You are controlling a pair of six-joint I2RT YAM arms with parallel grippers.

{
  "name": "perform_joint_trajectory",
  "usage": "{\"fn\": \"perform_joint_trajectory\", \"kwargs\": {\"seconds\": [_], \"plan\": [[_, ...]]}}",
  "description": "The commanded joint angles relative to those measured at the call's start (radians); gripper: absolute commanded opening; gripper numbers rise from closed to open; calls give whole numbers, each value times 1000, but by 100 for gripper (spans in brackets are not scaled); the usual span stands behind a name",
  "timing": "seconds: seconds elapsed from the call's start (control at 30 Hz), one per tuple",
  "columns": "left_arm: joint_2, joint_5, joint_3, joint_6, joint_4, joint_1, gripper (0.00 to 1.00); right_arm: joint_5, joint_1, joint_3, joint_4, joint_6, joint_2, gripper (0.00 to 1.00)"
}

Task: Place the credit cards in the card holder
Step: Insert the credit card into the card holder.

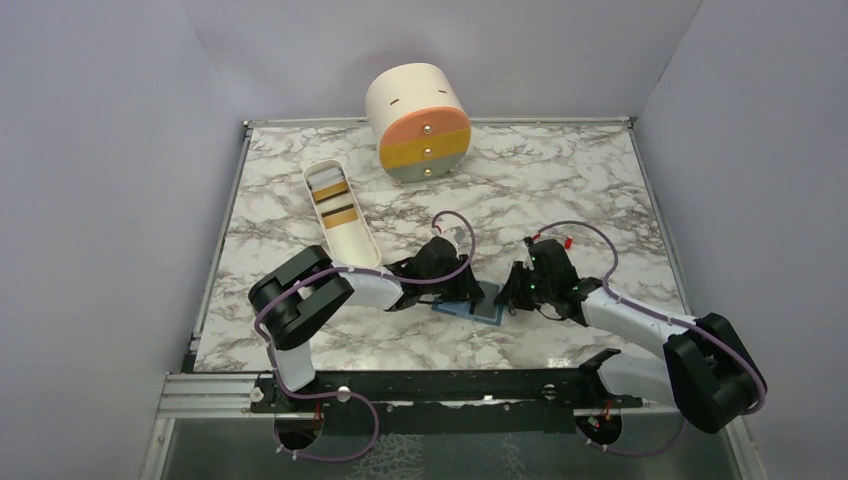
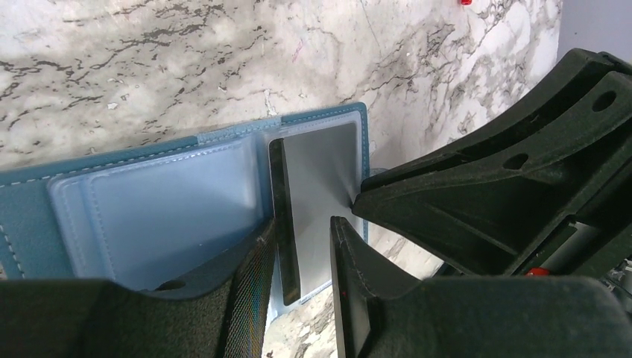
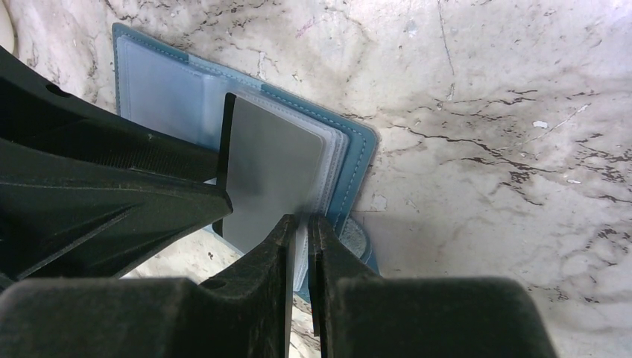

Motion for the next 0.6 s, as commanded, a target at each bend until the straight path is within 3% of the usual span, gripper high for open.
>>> {"fn": "perform_joint_trajectory", "kwargs": {"seconds": [0.0, 0.33, 0.43, 0.47, 0.57], "plan": [[23, 46, 38, 6, 24, -19, 34, 29, 7, -9, 86, 2, 35, 12], [-38, -54, 85, 125, -112, 26, 42, 114, 7, 104, 117, -84, 145, 12], [-61, -83, 116, 184, -192, 41, 78, 92, 7, 125, 118, -91, 163, 13], [-69, -91, 126, 202, -228, 48, 96, 91, 7, 129, 114, -95, 157, 14], [-112, -127, 157, 254, -308, 58, 99, 124, 7, 142, 62, -112, 117, 19]]}}
